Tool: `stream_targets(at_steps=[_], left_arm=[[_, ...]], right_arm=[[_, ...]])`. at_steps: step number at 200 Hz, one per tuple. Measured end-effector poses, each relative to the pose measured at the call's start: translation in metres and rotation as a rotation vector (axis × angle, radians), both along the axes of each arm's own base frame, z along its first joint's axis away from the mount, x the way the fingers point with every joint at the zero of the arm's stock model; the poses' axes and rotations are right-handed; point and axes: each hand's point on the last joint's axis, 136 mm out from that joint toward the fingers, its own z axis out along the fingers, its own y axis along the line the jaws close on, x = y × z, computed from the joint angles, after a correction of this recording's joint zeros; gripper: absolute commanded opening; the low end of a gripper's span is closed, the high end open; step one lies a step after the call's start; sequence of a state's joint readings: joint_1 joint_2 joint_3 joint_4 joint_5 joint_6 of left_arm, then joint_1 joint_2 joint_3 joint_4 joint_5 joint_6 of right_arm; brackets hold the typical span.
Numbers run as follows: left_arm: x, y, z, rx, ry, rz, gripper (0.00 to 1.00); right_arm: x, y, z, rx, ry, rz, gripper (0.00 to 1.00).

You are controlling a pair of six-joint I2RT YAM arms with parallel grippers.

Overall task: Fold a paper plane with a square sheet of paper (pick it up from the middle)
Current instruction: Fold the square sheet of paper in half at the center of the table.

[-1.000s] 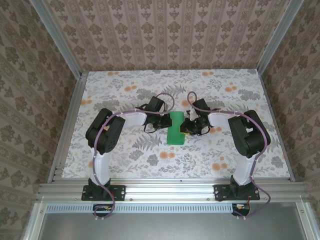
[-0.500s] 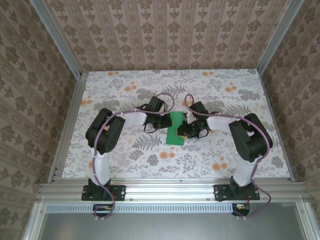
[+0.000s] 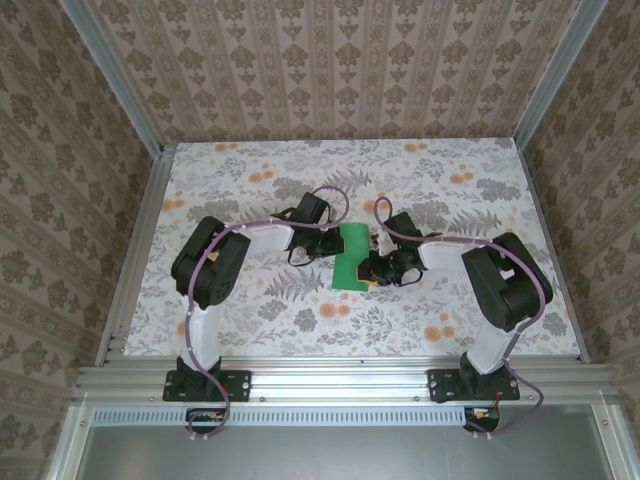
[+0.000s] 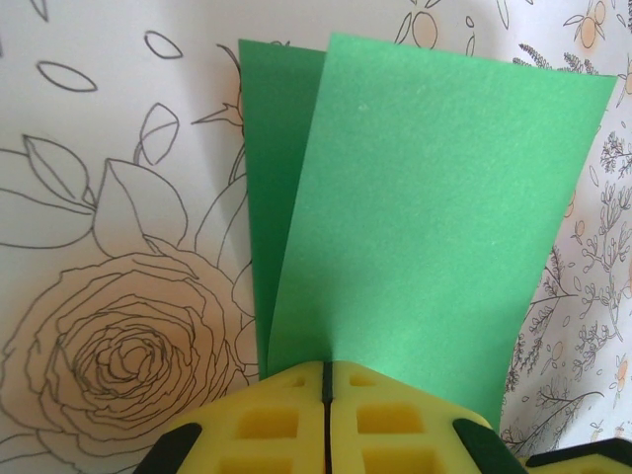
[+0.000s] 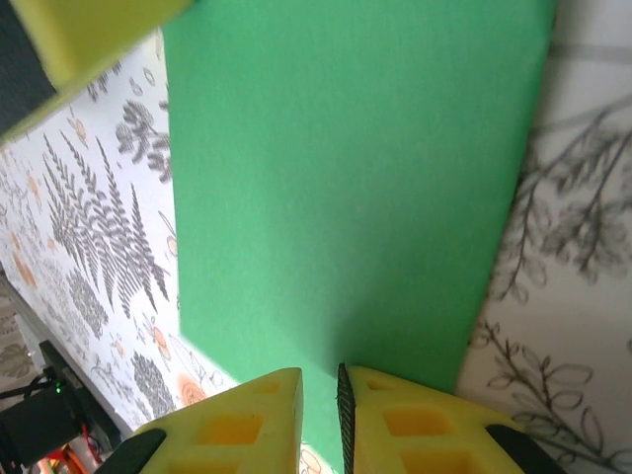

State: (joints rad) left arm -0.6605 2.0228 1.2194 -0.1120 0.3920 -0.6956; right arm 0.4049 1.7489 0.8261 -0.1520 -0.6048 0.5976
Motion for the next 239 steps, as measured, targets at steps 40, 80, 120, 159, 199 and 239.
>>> stream_targets(at_steps=[40,80,120,159,199,239], left_arm=[[0.000,0.000,0.000,0.000,0.000,-0.001,0.08],[0.000,0.000,0.000,0.000,0.000,-0.001,0.08],[0.000,0.000,0.000,0.000,0.000,0.000,0.08],[0.000,0.000,0.000,0.000,0.001,-0.001,0.08],[0.000,0.000,0.000,0.000,0.000,-0.001,0.08],[0.000,0.000,0.000,0.002,-0.004,-0.007,0.07]], right_arm=[[-0.004,0.001,-0.003,0.018,0.002,-0.002,0.19],[-0.008,0.001,0.004,0.024,-0.013,0.001,0.20],[-0.016,-0.002,-0.001,0.020,0.002,0.003,0.19],[-0.018,-0.002,-0.003,0.023,0.013,0.005,0.19],[0.000,-0.005,0.018,-0.002,-0.054,-0.022,0.21],[0.059,-0.006,0.046,0.004,-0.178,-0.091,0.20]])
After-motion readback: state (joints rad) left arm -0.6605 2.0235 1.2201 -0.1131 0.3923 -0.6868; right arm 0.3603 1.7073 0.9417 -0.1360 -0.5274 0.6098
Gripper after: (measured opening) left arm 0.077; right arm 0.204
